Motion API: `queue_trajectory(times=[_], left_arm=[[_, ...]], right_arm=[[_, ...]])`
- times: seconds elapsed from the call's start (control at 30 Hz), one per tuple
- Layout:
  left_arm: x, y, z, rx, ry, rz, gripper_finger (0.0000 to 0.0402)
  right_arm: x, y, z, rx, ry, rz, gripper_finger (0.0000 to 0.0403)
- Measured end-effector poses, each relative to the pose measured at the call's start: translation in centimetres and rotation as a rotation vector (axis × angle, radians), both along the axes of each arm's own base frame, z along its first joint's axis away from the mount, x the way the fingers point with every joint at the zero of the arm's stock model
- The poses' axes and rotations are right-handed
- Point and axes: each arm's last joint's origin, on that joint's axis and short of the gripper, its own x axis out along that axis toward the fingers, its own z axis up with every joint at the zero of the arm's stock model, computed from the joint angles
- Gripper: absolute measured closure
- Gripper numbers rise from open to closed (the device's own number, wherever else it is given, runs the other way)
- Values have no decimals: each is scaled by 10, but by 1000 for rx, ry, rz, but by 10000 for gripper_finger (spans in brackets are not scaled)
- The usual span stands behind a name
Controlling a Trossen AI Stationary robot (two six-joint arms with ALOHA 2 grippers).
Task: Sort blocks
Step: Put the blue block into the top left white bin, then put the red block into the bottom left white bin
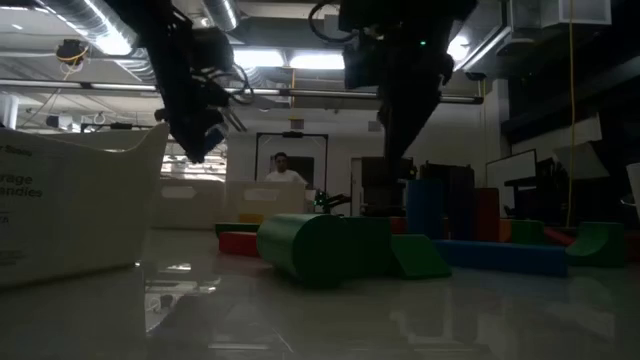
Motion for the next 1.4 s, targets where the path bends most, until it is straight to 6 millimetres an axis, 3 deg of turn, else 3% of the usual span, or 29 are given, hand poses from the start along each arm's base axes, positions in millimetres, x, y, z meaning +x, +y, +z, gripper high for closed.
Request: queue_trajectory(times=[0.17,0.4,0.57,0.83,1.07,1.4], left_arm=[[5,5,-11,-18,63,-45,343],[7,7,-13,-9,66,-53,341],[7,7,-13,-15,63,-40,295],[7,7,-13,-22,30,10,226],[7,6,-13,-22,27,12,222],[7,6,-13,-24,26,11,221]], right_arm=[[-16,-1,15,-3,41,-57,168],[-35,9,28,-89,99,-117,168],[-41,24,28,-163,135,-117,169],[-52,38,6,-177,195,-229,169],[-63,37,-15,-122,261,-364,169],[-62,41,-17,-5,283,-398,169]])
